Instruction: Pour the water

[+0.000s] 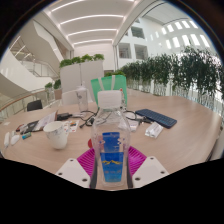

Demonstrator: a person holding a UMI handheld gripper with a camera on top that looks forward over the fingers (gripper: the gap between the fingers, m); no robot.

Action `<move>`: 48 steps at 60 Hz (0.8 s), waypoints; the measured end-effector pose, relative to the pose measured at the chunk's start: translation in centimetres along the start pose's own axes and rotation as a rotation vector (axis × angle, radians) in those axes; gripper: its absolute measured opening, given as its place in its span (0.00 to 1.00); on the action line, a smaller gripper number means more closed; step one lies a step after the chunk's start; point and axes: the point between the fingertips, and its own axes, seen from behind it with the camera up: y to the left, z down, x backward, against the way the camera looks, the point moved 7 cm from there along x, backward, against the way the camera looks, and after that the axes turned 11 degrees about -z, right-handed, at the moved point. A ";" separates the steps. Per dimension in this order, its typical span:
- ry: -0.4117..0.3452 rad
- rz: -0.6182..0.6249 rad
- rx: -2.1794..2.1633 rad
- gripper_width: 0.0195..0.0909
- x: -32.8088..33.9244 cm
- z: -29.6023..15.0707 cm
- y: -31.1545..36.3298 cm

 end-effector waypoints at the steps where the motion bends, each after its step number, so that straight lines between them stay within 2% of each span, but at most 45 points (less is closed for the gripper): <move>1: 0.010 -0.004 -0.014 0.28 -0.1 -0.1 0.0; 5: 0.046 -0.006 -0.071 0.25 -0.1 -0.6 0.1; 9: 0.068 0.027 0.011 0.25 0.0 -2.9 -0.6; 17: 0.099 0.093 0.376 0.26 -1.2 -10.8 -0.9; 24: 0.136 0.175 0.835 0.25 -3.2 -16.4 1.9; 30: 0.189 0.254 1.210 0.25 -7.5 -17.0 5.3; 31: 0.217 0.248 1.279 0.25 -5.8 -18.4 5.2; 32: 0.225 0.256 1.326 0.25 -7.8 -17.6 5.6; 38: 0.328 0.312 1.655 0.25 -10.3 -16.6 8.6; 39: 0.359 0.316 1.728 0.25 -9.1 -17.4 8.9; 48: 0.494 0.345 2.174 0.25 -12.2 -14.9 10.9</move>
